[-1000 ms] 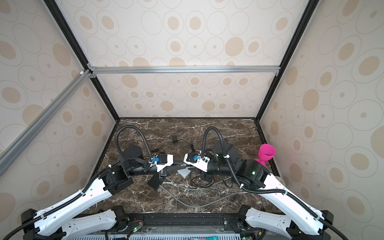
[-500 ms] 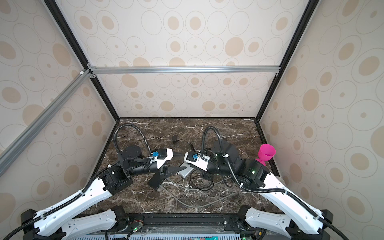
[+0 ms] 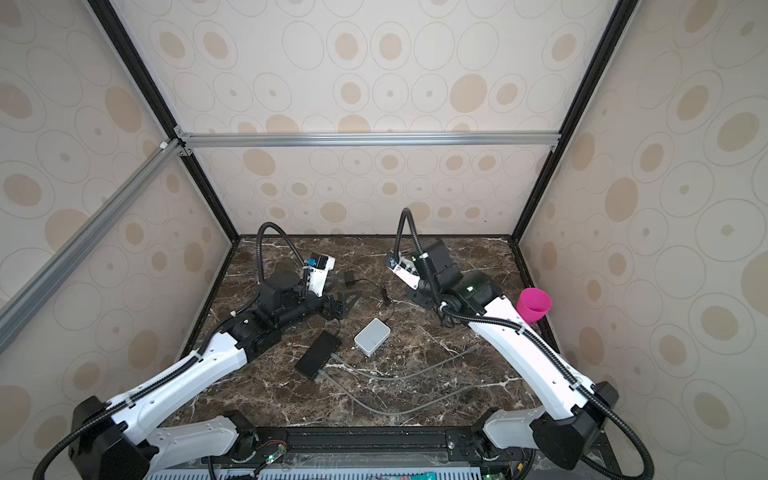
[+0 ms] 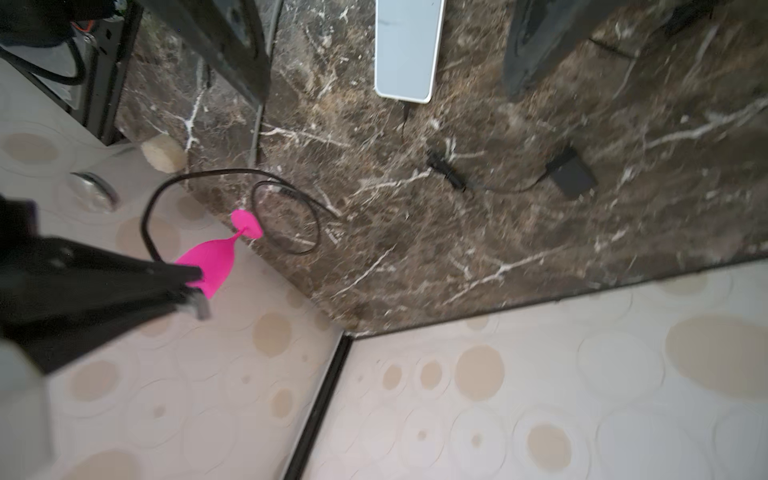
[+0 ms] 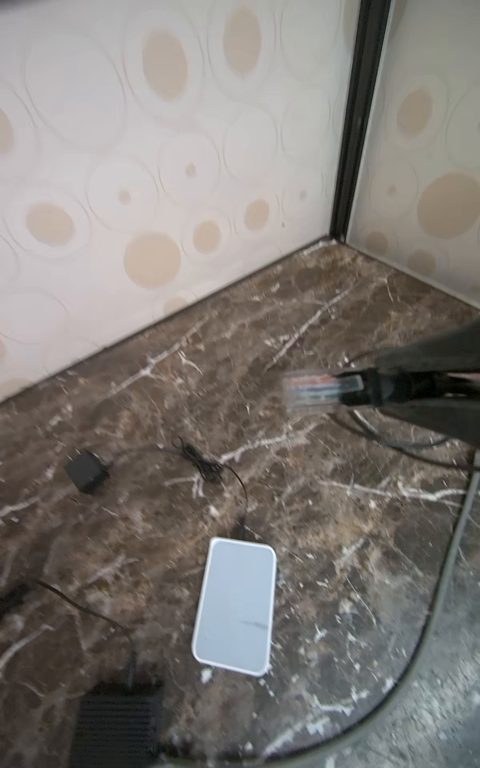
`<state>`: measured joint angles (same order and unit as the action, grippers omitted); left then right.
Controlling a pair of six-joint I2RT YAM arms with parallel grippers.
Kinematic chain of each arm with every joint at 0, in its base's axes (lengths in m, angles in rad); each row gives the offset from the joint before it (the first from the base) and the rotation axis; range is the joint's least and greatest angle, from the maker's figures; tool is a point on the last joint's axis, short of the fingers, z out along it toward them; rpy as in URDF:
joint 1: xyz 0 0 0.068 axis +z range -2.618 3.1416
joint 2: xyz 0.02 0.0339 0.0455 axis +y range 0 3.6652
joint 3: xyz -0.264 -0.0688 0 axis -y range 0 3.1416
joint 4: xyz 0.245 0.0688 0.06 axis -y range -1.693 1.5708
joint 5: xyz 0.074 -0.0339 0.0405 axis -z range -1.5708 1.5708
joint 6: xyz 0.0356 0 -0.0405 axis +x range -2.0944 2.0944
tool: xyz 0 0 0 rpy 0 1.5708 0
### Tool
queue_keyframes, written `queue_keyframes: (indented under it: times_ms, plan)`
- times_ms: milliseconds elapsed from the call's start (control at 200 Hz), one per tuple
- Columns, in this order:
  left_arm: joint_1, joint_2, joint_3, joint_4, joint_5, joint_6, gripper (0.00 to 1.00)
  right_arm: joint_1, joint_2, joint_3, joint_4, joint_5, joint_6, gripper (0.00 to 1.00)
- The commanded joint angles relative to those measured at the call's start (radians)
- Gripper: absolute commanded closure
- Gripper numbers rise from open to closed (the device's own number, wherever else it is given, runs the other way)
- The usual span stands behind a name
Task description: Insert the plug into the switch port
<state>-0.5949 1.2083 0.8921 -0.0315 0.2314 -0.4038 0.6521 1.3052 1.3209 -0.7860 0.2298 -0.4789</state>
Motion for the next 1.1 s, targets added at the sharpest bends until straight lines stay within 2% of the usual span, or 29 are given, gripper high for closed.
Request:
queue_keyframes:
  times_ms: [0, 90, 175, 265, 380, 535, 615, 715, 820, 1090]
  plan:
    - [0.038, 0.059, -0.065, -0.006, 0.064, -0.170, 0.23, 0.015, -0.026, -0.205, 0.133, -0.203, 0.203, 1.00]
    - [0.055, 0.144, -0.085, 0.030, 0.131, -0.203, 0.41, 0.026, 0.001, -0.336, 0.231, -0.289, 0.305, 1.00]
    - [0.056, 0.221, -0.075, 0.044, 0.181, -0.200, 0.53, 0.051, 0.064, -0.399, 0.283, -0.305, 0.357, 1.00]
    - [0.055, 0.268, -0.074, 0.063, 0.195, -0.199, 0.54, 0.099, 0.144, -0.436, 0.325, -0.285, 0.395, 1.00]
    - [0.056, 0.303, -0.069, 0.075, 0.209, -0.196, 0.54, 0.177, 0.231, -0.455, 0.393, -0.204, 0.438, 1.00]
    - [0.056, 0.349, -0.087, 0.113, 0.258, -0.214, 0.54, 0.187, 0.330, -0.452, 0.471, -0.154, 0.494, 1.00]
    - [0.055, 0.369, -0.100, 0.141, 0.283, -0.223, 0.55, 0.187, 0.348, -0.460, 0.511, -0.164, 0.497, 1.00]
    - [0.056, 0.411, -0.092, 0.148, 0.316, -0.224, 0.64, 0.186, 0.368, -0.455, 0.522, -0.150, 0.512, 1.00]
    - [0.055, 0.457, -0.074, 0.148, 0.347, -0.224, 0.68, 0.185, 0.381, -0.454, 0.519, -0.132, 0.525, 1.00]
    - [0.055, 0.521, -0.043, 0.114, 0.365, -0.204, 0.66, 0.185, 0.379, -0.464, 0.507, -0.116, 0.548, 1.00]
